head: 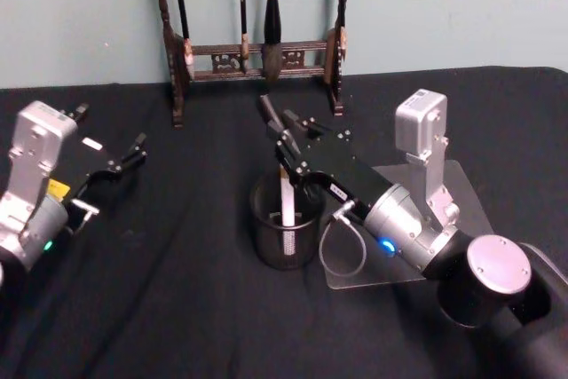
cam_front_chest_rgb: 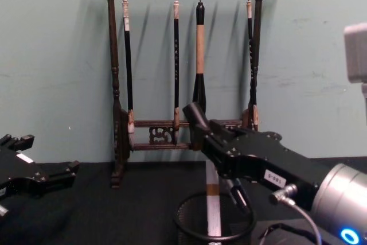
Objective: Pick up the water-based marker from the table and place it into the pen holder.
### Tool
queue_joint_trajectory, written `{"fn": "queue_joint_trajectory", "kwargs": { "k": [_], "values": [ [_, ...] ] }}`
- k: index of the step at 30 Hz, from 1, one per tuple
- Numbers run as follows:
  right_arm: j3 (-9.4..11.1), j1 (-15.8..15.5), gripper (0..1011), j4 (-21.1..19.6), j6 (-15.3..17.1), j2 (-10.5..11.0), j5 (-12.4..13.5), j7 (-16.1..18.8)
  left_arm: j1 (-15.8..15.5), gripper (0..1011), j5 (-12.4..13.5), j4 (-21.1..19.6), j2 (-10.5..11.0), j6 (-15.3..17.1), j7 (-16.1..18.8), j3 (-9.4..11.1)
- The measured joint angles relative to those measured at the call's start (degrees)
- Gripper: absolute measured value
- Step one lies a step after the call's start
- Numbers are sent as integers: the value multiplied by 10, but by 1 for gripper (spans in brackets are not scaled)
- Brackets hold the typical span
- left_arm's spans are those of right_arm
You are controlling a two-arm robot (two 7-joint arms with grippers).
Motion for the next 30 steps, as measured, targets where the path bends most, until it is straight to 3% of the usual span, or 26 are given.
{"fn": "queue_joint_trajectory", "kwargs": {
  "k": [13, 30],
  "values": [
    [-16, 9, 237, 14, 5, -2, 2, 2, 0, 1001, 0, 0, 0, 0, 0, 0],
    [-22, 3, 237, 8, 13, 4, -2, -3, 0, 1001, 0, 0, 0, 0, 0, 0]
  ]
}}
